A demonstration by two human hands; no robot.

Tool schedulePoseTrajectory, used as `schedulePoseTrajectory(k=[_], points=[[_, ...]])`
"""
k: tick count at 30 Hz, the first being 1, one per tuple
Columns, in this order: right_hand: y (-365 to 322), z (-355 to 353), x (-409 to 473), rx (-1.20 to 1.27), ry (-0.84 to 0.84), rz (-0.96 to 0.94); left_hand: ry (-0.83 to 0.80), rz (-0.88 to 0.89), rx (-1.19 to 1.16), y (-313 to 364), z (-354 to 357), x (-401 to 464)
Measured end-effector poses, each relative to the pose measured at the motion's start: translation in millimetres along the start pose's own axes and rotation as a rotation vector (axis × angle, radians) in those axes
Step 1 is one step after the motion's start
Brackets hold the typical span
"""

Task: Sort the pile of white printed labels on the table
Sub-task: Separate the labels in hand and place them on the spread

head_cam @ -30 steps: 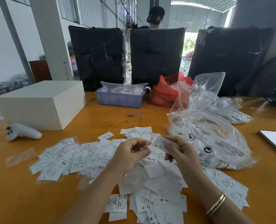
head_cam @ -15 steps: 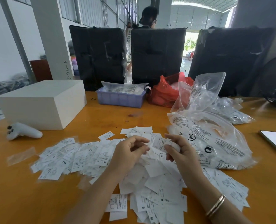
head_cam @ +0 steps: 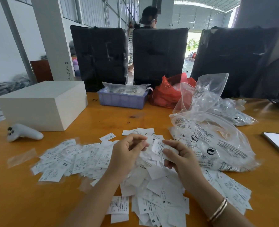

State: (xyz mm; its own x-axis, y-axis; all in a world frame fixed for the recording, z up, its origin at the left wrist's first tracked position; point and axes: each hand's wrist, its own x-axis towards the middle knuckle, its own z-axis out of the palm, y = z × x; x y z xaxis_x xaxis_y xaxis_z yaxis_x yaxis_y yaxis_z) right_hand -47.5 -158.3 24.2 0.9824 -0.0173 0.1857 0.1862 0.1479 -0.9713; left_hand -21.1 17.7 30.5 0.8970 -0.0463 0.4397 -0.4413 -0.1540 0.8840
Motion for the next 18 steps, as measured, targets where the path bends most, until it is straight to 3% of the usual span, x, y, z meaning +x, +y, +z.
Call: schedulePoseTrajectory(k=[6, 13, 18], points=[[0.3, -2.7, 1.9, -0.018, 0.077, -0.048, -0.044, 0.04, 0.014, -0.2, 0.3, -2.0], [0.3, 4.1, -2.1, -0.185, -0.074, -0.009, -0.027, 0.066, 0.078, -1.1, 1.1, -2.0], [2.2, 4.7, 0.0, -0.287, -0.113, -0.001, -0.13, 0.024, 0.072, 0.3, 2.3, -3.6]])
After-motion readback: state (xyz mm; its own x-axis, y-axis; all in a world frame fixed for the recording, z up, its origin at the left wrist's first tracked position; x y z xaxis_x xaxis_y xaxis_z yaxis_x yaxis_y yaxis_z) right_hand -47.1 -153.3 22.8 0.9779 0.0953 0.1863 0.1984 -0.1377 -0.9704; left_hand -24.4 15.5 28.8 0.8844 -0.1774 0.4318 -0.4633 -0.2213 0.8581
